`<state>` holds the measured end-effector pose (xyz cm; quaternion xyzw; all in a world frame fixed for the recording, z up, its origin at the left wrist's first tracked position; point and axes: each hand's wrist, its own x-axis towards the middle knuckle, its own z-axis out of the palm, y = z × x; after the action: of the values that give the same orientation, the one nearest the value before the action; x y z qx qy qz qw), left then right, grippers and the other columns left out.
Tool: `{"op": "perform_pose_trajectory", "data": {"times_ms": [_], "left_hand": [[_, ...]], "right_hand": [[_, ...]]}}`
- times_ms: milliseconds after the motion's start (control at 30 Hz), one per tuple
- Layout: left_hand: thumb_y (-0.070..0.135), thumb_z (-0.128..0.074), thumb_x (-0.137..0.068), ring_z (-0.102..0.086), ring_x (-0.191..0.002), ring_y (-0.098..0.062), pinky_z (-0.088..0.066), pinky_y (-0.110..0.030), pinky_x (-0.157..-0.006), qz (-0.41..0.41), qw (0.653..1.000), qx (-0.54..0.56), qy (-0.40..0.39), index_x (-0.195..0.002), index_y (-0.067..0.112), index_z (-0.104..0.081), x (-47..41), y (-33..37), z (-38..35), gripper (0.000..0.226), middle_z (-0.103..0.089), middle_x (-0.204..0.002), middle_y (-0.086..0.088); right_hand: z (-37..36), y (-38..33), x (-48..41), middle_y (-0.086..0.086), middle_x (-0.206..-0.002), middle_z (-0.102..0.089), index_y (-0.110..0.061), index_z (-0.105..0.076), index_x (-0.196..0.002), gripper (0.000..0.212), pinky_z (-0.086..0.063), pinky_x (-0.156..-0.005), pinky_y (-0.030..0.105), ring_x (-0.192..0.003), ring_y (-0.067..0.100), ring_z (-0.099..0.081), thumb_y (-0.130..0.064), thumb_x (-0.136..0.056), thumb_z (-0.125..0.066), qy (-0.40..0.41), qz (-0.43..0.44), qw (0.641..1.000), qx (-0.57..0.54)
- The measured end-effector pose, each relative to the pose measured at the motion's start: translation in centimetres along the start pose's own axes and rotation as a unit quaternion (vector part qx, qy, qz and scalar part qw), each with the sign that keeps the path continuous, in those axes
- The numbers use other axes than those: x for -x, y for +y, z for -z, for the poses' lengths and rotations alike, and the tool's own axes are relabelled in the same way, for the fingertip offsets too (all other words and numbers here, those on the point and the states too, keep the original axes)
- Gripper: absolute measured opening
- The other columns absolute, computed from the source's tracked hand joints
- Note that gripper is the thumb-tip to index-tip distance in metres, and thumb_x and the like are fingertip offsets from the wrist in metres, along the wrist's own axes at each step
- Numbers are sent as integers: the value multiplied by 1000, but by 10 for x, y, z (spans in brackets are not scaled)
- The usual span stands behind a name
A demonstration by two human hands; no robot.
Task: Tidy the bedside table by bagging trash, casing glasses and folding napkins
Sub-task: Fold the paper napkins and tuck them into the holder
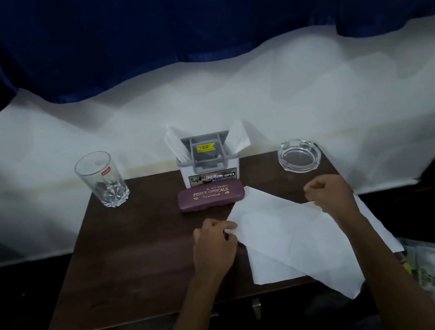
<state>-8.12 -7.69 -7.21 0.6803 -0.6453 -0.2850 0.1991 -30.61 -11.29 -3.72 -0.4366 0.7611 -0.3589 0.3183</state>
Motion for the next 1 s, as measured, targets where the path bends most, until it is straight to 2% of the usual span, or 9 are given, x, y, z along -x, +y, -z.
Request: {"op": "perform_pose_trajectory", "data": {"times_ms": [133,200,267,400,600,733,867,933,1000], "left_hand": [[6,-49,-87,-52,-110,-20,-34,-19,-91,-19,999,47,13,-113,19,-66,-4,0,-4,34,-57,-119,1],[-2,-49,-86,-56,-101,-14,-39,-8,-83,-22,993,118,22,-110,13,-68,-3,2,0,34,-60,-112,-1],[-4,-51,-86,-58,-98,-11,-40,-1,-75,-13,981,194,15,-107,11,-69,-1,6,5,32,-62,-106,2],[3,-55,-88,-62,-88,-4,-48,-5,-63,39,932,358,-37,-106,13,-70,5,20,12,25,-66,-106,4],[3,-54,-89,-65,-81,-5,-52,-21,-73,78,884,460,-40,-93,21,-72,8,25,21,26,-72,-94,9],[7,-54,-89,-67,-76,-4,-52,-18,-68,103,845,522,-53,-98,18,-72,7,24,24,23,-74,-90,7],[7,-52,-89,-65,-76,-11,-51,-22,-67,125,808,573,-56,-93,18,-71,4,24,27,22,-72,-88,-1],[7,-51,-89,-63,-81,-16,-50,-26,-72,132,792,594,-49,-97,15,-69,2,24,27,21,-70,-93,-5],[6,-48,-90,-63,-82,-19,-50,-29,-74,135,769,624,-33,-100,13,-64,1,24,28,20,-69,-95,-7]], "right_hand": [[0,8,-7,18,-88,-71,4,-70,-78,9,-48,-74,31,-79,25,-62,0,-74,-62,-18,-13,998,65],[-5,7,-7,15,-95,-71,-3,-69,-76,4,-49,-80,32,-91,29,-64,-2,-74,-65,-40,-15,995,92],[-12,8,-8,13,-100,-69,-15,-65,-74,12,-51,-85,35,-98,32,-62,-4,-73,-67,-56,-17,992,111],[-21,10,-7,14,-100,-68,-18,-60,-73,14,-53,-82,38,-98,35,-62,-4,-72,-63,-43,-7,987,155],[-23,11,-7,15,-93,-69,-17,-56,-61,20,-54,-81,39,-95,34,-63,-2,-74,-58,-36,13,984,174],[-10,3,-9,5,-70,-66,-20,-55,-52,30,-45,-65,23,-76,23,-61,3,-69,-64,-37,25,992,120],[6,-13,-3,-6,-47,-53,-13,-58,-52,28,-35,-45,11,-50,7,-45,9,-68,-66,-57,39,997,-30],[14,-19,-1,-5,-47,-54,-10,-58,-54,25,-36,-48,8,-49,5,-47,9,-70,-64,-72,43,992,-94],[19,-24,1,9,-60,-52,-5,-57,-60,15,-41,-67,23,-62,17,-49,3,-70,-65,-107,50,982,-147]]}}
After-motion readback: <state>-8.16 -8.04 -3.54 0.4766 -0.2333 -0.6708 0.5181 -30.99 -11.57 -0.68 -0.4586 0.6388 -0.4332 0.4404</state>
